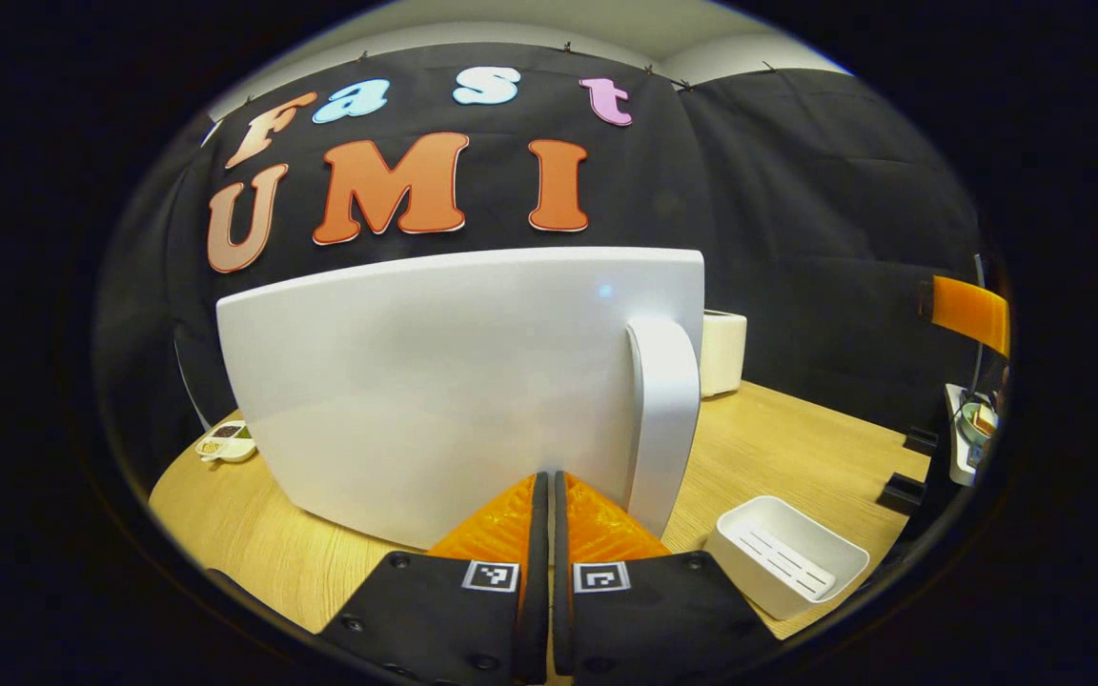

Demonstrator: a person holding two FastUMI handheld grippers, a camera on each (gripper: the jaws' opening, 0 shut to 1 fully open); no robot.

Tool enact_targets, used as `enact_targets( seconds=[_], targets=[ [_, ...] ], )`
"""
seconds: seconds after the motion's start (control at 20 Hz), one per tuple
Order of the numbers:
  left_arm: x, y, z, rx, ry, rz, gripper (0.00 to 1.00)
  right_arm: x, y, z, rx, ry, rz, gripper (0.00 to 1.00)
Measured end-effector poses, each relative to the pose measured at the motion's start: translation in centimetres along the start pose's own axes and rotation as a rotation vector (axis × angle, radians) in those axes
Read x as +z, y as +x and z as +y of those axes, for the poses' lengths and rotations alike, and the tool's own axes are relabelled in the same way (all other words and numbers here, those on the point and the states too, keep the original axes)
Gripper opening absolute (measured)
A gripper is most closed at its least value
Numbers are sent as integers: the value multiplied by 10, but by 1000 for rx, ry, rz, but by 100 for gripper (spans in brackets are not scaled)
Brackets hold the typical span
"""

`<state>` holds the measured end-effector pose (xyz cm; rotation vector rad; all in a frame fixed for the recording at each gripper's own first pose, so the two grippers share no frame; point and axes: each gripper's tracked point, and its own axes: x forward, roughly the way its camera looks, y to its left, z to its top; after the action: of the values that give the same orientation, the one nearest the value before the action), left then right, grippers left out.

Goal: Open the microwave oven with the left hand, put the food in, and close the microwave oven.

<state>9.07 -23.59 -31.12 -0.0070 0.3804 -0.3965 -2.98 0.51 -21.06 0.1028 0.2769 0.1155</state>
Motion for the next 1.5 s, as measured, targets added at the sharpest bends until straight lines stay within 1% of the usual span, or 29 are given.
enact_targets(
  seconds=[0.15,0.3,0.45,0.55,0.6,0.75,0.85,0.9,0.95,1.0,1.05,1.15,1.25,1.35,1.5],
  targets=[
    [0,25,-2,7,-1,19,7,2,4,-7,-10,2,-5,92],
    [-1,47,0,28,17,32,8,1,10,-14,-18,21,-1,92],
    [-5,66,0,44,4,50,8,-3,15,-19,-23,39,7,92],
    [-8,70,-4,38,-19,64,7,-5,19,-24,-29,38,9,92],
    [-5,70,-4,42,-19,51,5,-6,20,-26,-33,40,10,92],
    [-4,75,-1,65,-16,40,5,-9,23,-27,-31,57,18,92],
    [-10,78,-4,69,-25,79,6,-9,24,-26,-34,64,25,92],
    [-8,80,-5,73,-10,64,5,-8,23,-25,-34,65,25,92],
    [-11,77,-5,77,8,78,7,-6,22,-24,-36,64,23,92],
    [-10,71,3,108,29,87,16,-4,20,-23,-35,60,21,96],
    [-3,65,8,124,35,67,7,-2,19,-23,-39,53,19,92],
    [22,47,13,129,15,21,7,7,17,-21,-42,32,7,92],
    [50,19,26,160,18,-29,7,20,16,-15,-39,13,-6,92],
    [84,-12,42,183,14,-81,10,38,16,-10,-39,-11,-29,92],
    [129,-67,68,213,14,-137,16,70,16,-4,-48,-53,-71,92]
  ],
)
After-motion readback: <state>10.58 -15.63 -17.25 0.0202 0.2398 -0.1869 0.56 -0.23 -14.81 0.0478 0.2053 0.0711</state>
